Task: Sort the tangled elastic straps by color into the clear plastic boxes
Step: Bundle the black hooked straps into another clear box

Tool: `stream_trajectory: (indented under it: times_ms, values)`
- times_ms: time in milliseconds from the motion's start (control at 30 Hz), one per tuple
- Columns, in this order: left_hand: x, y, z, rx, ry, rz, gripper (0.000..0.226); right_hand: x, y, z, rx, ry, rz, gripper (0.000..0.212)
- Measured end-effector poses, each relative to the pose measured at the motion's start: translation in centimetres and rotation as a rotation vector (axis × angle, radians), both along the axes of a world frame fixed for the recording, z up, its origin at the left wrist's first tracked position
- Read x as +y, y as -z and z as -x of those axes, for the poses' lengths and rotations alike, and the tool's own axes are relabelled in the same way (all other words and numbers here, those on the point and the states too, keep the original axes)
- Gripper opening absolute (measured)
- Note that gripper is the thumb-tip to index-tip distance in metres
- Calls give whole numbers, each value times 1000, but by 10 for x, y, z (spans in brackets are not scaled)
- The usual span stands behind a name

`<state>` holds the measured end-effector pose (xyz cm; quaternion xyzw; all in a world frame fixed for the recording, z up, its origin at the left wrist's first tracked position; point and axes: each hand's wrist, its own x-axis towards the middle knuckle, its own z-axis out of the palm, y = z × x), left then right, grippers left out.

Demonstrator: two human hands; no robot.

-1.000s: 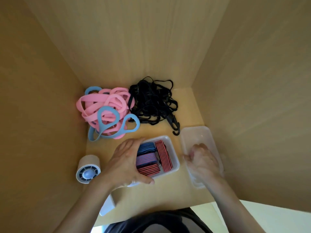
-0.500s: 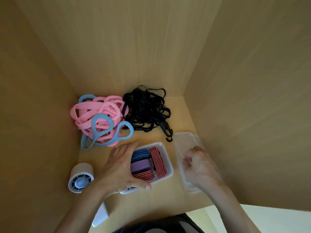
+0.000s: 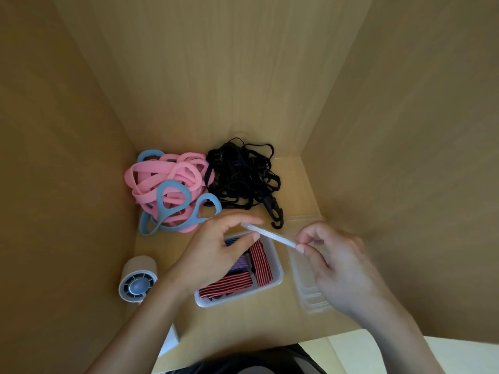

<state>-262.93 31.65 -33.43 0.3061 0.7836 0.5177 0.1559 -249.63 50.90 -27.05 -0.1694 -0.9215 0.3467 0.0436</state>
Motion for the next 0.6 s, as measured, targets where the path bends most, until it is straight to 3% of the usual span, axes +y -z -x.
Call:
stream_trajectory:
  times_ms: [167,400,600]
  values:
    - [8,0,-7,-144,-2,-89,14,5,1,-2,36,28,-18,17]
    - [40,1,-7,-165,40,-225,21,16,4,-15,47,28,-54,22]
    - [75,14,-7,-122,70,-177,32,17,22,-31,64,105,-132,26]
